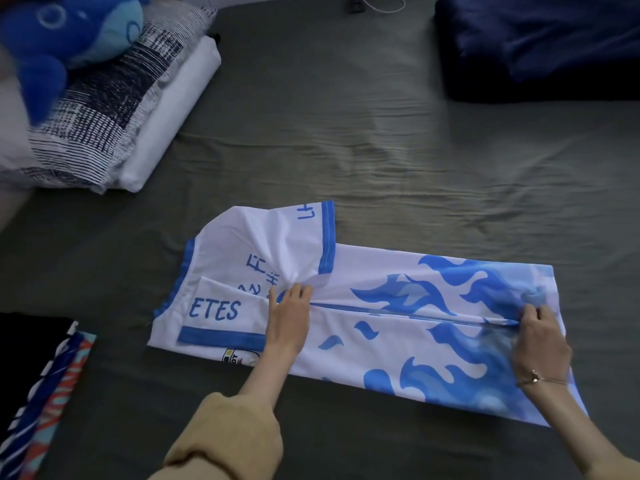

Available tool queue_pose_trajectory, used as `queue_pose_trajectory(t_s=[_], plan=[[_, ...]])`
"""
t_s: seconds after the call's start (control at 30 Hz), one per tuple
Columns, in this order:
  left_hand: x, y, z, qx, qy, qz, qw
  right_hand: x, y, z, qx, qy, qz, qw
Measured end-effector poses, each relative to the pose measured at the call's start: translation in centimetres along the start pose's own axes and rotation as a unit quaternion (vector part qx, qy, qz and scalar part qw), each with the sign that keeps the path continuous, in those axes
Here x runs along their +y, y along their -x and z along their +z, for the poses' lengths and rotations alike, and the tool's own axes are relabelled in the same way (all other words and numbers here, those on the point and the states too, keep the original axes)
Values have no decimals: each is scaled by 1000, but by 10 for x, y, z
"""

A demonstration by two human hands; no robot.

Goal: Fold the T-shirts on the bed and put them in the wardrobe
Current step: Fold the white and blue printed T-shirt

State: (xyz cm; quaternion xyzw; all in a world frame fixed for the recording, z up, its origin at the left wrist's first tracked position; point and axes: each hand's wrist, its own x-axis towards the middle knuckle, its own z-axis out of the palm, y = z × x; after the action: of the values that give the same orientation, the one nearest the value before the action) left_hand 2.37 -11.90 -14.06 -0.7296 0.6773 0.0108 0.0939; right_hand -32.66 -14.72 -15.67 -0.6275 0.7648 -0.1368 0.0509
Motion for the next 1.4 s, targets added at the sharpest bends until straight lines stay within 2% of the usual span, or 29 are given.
queue_pose_trajectory(t_s=[0.13, 0.27, 0.33, 0.53, 0.63, 0.7, 0.77, 0.83, 0.9, 1.0, 1.1, 1.17, 1.27, 1.4], plan=[[3, -4, -6, 20, 12, -9, 1000, -1, -4, 0, 17, -1, -7, 1000], [19, -7, -9, 41, 41, 44, 997, -5, -5, 7, 9, 34, -136, 990], [26, -9, -8, 44, 68, 70, 994, -8, -4, 9, 11, 30, -168, 985], [15, -14, -3, 43, 99, 84, 991, 2, -6, 11, -9, 49, -134, 990], [11, -13, -3, 33, 105, 88, 990, 0, -4, 8, -4, 24, -112, 993], [14, -11, -2, 36, 99, 102, 989, -3, 1, 12, 14, -13, -145, 989], [23, -9, -1, 40, 92, 123, 987, -7, 5, 20, -22, -21, -192, 981], [34, -13, 7, 81, 129, 130, 980, -10, 9, 28, -56, 12, -180, 982], [44, -20, 9, 96, 194, 128, 968, -11, 15, 31, -60, 35, -129, 989], [54, -37, -1, 56, 244, 109, 962, -14, 21, 24, -68, 42, -60, 995], [56, -53, -7, 8, 241, 46, 969, -18, 8, 16, -49, 10, -15, 999], [56, -58, -4, -67, 193, 25, 979, -25, -8, 19, -46, 1, -55, 997], [58, -57, 6, -131, 146, 24, 980, -34, -27, 28, -114, 19, -138, 984], [57, -58, 13, -138, 147, 20, 979, -32, -31, 42, -168, 36, -68, 983]])
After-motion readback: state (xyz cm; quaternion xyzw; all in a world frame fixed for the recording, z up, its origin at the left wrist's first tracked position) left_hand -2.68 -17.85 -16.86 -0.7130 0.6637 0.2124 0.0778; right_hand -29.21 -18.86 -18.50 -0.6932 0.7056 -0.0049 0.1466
